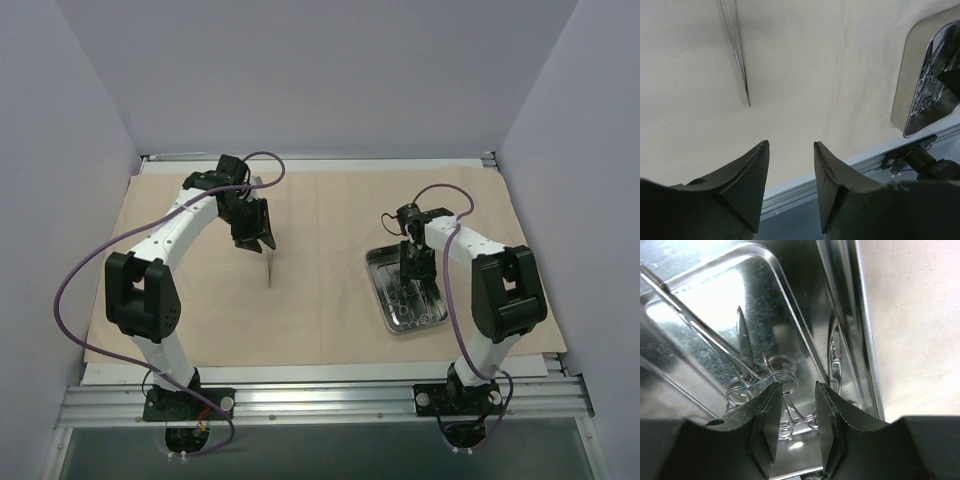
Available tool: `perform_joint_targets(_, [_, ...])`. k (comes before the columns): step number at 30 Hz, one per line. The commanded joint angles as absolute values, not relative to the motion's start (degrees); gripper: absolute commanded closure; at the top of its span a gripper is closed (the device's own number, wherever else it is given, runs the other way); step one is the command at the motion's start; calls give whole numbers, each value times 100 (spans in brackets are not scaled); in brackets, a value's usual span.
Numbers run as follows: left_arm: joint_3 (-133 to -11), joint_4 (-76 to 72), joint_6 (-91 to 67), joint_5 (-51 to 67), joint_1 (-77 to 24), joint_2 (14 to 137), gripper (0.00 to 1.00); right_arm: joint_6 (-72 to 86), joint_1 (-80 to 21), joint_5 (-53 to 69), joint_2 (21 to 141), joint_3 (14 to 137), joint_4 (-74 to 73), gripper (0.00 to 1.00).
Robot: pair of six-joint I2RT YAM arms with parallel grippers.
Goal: Open and lay out the surgical kit
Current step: Pick up the medical item from the container.
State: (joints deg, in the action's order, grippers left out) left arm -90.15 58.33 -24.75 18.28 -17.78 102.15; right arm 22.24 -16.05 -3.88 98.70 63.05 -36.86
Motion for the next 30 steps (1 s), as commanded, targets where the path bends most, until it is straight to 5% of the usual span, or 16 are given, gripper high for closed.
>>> perform_joint_targets(1, [-9220, 5906, -2399, 1951, -1740, 10222, 50, 2145, -1486, -563, 9756, 6161, -3824, 67])
perform_joint_targets(22, [-9141, 5985, -2400, 1916, -1740, 10037, 50, 1978, -1433, -167, 10090, 5977, -3296, 74])
perform_joint_targets(30, [-9211, 6082, -2364, 1925, -1740, 9949, 50, 2004, -1433, -62, 10073, 5897, -3181, 92])
